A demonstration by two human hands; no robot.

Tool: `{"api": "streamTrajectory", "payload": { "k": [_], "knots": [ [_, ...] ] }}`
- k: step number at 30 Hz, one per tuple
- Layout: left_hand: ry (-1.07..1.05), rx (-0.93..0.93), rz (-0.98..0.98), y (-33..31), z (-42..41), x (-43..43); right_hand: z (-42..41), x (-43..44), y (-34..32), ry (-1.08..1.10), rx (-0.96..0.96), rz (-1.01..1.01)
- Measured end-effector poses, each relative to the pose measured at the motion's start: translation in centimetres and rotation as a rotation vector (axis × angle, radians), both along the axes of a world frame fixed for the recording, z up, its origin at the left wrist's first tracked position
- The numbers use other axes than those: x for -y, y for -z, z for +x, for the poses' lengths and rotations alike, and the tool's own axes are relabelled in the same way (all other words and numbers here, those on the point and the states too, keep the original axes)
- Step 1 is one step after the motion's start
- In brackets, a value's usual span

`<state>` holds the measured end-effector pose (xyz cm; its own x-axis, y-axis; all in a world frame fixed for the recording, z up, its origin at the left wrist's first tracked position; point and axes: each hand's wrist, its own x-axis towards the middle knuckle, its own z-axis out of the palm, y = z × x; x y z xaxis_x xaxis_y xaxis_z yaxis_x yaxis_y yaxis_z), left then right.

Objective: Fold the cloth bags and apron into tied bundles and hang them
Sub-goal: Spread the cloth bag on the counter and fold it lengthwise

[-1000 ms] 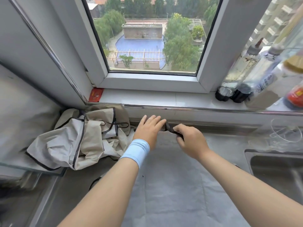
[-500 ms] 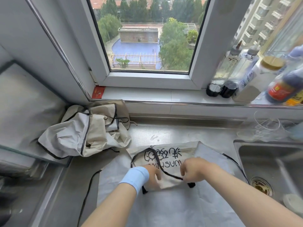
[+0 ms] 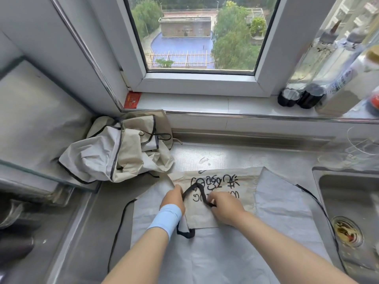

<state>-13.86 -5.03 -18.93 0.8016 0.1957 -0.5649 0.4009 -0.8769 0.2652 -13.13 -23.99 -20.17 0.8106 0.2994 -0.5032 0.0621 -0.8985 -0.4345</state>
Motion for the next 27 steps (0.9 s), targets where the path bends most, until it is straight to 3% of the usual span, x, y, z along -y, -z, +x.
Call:
{"api": "streamTrajectory", "payload": {
  "k": [3,5,7,8,10,12,14,18,22,27],
  "knots": [
    [0.166,-0.144,-0.039,-1.3,0.2,-0.9,0.3,1.0,-0.5,-0.138,-0.180,-0.028],
    [0.381,-0.475,-0.088,-3.5,0.5,-0.5,0.8,2.0,-1.7,-0.252,-0.397,-0.140],
    [0.429,-0.749,-0.164,-5.0,1.3,0.3,1.8,2.9,-2.8,-0.259,-0.567,-0.164],
    [0.395,-0.740,-0.215,-5.1,1.9,0.7,2.5,3.2,-3.1,-0.196,-0.530,-0.120],
    [0.335,-0.429,-0.244,-4.1,3.3,1.5,4.3,4.0,-3.2,-0.021,-0.196,-0.070],
    [0.310,-0.051,-0.111,-2.6,4.8,2.0,6.0,5.3,-2.7,0.088,0.183,-0.155],
    [0.352,0.171,0.062,-1.0,5.6,2.0,7.0,7.0,-1.3,0.095,0.293,-0.260],
    [0.416,0.193,0.264,1.2,7.1,1.0,7.9,9.4,1.1,0.013,0.258,-0.379],
    [0.334,0.157,0.044,1.7,8.3,-1.0,8.3,10.4,1.4,-0.049,0.415,-0.288],
    [0.197,0.146,-0.101,0.7,9.1,-2.7,8.7,11.4,2.1,-0.074,0.416,-0.114]
  ]
}}
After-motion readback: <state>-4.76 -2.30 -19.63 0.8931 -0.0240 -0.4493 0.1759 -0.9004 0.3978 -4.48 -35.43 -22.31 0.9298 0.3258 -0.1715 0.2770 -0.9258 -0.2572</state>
